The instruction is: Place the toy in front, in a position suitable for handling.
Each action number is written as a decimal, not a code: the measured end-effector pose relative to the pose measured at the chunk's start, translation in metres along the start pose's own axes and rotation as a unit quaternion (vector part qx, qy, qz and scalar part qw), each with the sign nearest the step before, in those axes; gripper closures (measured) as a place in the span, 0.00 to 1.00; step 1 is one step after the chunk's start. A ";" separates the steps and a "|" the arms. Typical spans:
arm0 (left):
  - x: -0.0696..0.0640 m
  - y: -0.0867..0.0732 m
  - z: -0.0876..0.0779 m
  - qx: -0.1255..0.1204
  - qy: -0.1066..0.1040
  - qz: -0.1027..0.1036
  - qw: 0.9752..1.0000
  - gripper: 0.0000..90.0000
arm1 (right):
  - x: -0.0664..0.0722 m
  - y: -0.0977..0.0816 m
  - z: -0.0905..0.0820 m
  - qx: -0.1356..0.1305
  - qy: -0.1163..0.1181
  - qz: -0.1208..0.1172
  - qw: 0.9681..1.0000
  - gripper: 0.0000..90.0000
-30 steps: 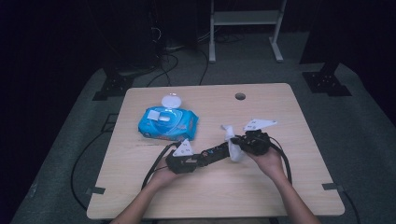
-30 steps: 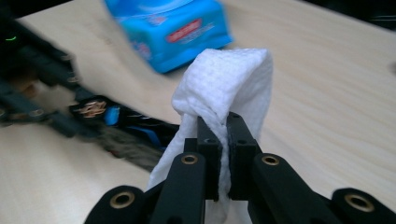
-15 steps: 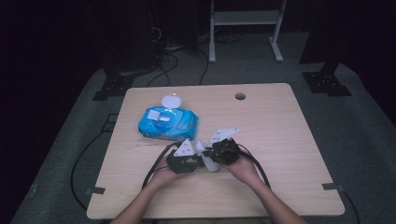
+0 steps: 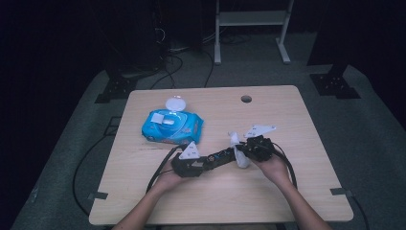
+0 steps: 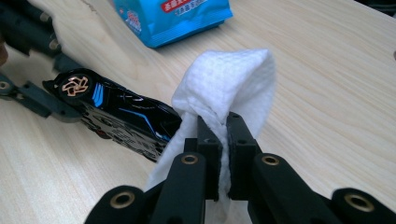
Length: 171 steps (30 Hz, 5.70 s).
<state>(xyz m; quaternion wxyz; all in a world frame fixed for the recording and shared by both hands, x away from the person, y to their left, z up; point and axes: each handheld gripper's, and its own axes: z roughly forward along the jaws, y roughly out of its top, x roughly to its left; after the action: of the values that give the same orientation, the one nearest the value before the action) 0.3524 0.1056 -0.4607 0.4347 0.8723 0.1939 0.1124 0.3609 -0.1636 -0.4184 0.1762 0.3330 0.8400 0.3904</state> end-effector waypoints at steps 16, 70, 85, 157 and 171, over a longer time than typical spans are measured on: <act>0.002 0.026 0.003 0.082 -0.002 0.021 0.996 0.64 | 0.010 0.005 0.014 -0.031 0.061 -0.003 0.998 0.96; -0.002 0.055 0.024 0.198 0.007 0.077 0.977 0.63 | 0.001 -0.010 0.027 -0.025 0.127 0.070 0.989 0.96; -0.014 0.039 -0.014 0.004 -0.021 0.045 0.999 0.63 | 0.016 0.016 -0.018 -0.100 0.151 0.029 0.983 0.96; -0.014 0.040 -0.025 -0.059 -0.028 0.020 0.998 0.63 | 0.032 0.026 -0.033 -0.132 0.144 0.011 0.981 0.96; -0.012 0.039 -0.026 -0.063 -0.029 0.012 0.998 0.63 | 0.025 0.021 -0.029 -0.124 0.128 0.024 0.984 0.96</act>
<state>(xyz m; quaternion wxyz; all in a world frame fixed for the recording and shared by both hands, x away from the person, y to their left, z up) 0.3417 0.0976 -0.4141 0.4932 0.8480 0.1637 0.1043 0.3356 -0.1523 -0.3848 0.0977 0.2757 0.7927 0.5349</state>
